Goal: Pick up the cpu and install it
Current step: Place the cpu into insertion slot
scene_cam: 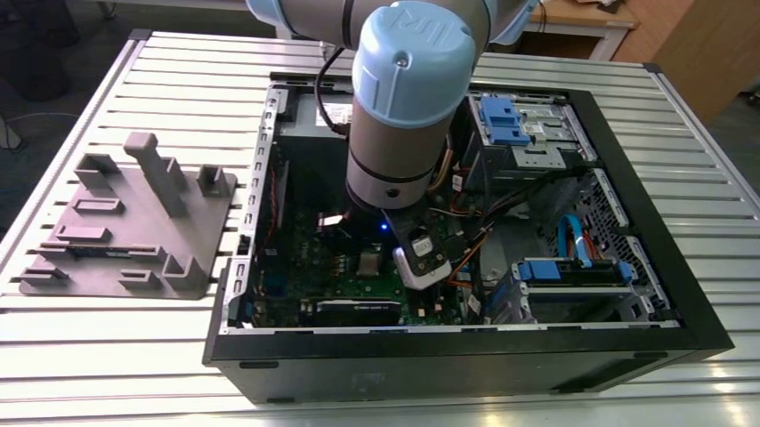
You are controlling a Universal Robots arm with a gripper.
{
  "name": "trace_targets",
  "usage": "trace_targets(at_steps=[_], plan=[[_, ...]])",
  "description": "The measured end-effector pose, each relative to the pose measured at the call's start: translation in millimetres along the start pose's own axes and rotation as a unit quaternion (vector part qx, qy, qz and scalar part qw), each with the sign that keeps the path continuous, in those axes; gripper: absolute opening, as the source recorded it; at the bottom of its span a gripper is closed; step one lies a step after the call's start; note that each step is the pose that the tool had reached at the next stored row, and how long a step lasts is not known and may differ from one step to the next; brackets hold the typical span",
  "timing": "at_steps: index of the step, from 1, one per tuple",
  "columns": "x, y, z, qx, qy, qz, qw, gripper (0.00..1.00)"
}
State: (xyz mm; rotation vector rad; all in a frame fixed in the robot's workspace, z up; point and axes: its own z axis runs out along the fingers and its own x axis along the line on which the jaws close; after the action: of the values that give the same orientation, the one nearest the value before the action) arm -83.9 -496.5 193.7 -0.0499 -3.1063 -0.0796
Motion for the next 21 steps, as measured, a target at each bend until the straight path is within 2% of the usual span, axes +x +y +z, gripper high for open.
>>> trace_targets(at_steps=[1, 9, 17, 19, 21], plan=[[0.0, 0.0, 0.0, 0.0000, 0.0000, 0.000, 1.00000, 0.37], [0.0, 0.0, -0.3, -0.0001, 0.0000, 0.000, 1.00000, 0.37], [-3.3, -0.5, -0.4, 0.0000, 0.0000, 0.000, 1.00000, 0.37], [-1.5, -0.6, -0.5, 0.0000, -0.0006, 0.000, 1.00000, 0.37], [1.8, -0.6, -0.3, -0.0001, -0.0024, 0.000, 1.00000, 0.37]])
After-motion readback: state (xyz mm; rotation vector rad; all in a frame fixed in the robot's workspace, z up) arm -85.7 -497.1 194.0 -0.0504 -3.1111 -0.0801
